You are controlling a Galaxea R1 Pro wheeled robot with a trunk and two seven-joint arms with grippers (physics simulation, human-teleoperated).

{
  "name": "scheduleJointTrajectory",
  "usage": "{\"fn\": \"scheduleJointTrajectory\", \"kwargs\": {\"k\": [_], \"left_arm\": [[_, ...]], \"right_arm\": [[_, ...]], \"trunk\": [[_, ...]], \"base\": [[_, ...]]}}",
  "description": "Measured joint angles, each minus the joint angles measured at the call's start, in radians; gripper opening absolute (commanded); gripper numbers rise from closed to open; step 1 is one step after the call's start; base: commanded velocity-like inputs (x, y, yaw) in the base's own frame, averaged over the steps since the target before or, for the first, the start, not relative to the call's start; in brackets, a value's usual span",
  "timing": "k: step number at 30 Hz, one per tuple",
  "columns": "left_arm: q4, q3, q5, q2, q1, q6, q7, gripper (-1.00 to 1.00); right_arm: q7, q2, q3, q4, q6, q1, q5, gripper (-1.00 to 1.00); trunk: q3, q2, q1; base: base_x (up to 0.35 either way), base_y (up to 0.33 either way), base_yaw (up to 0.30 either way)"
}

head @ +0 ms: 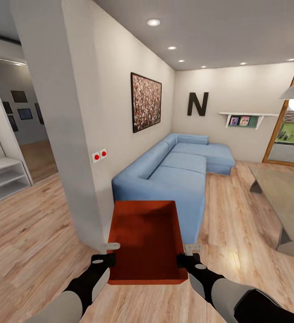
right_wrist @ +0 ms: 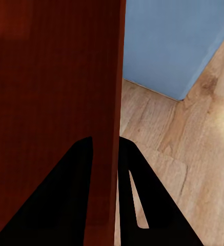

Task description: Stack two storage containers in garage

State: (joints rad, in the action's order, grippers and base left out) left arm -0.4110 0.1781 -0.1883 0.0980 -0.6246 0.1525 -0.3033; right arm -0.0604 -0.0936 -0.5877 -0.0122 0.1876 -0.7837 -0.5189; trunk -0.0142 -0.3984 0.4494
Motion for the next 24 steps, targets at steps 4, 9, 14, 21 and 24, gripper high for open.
{"fn": "scheduleJointTrajectory", "kwargs": {"k": [4,9,14,21,24], "left_arm": [[0.0,0.0,0.0,0.0,0.0,0.0,0.0,-1.0],[0.0,0.0,0.0,0.0,0.0,0.0,0.0,-1.0],[0.0,0.0,0.0,0.0,0.0,0.0,0.001,-1.0],[0.0,0.0,0.0,0.0,-0.001,0.0,0.0,-1.0],[0.0,0.0,0.0,0.0,0.0,0.0,0.0,-1.0]], "right_arm": [[0.0,0.0,-0.001,0.0,0.0,0.0,-0.001,-1.0],[0.0,0.0,0.0,0.0,0.0,0.0,0.0,-1.0],[0.0,0.0,0.0,0.0,0.0,0.0,0.0,-1.0],[0.0,0.0,0.0,0.001,0.0,0.0,0.0,-1.0],[0.0,0.0,0.0,0.0,0.0,0.0,0.0,-1.0]], "trunk": [[0.006,0.0,0.0],[0.013,-0.001,0.0],[0.02,-0.001,0.0],[0.031,-0.001,0.0],[0.035,-0.001,0.0]], "base": [[0.0,0.0,0.0],[0.0,0.0,0.0],[0.0,0.0,0.0],[0.0,0.0,0.0],[0.0,0.0,0.0]]}}
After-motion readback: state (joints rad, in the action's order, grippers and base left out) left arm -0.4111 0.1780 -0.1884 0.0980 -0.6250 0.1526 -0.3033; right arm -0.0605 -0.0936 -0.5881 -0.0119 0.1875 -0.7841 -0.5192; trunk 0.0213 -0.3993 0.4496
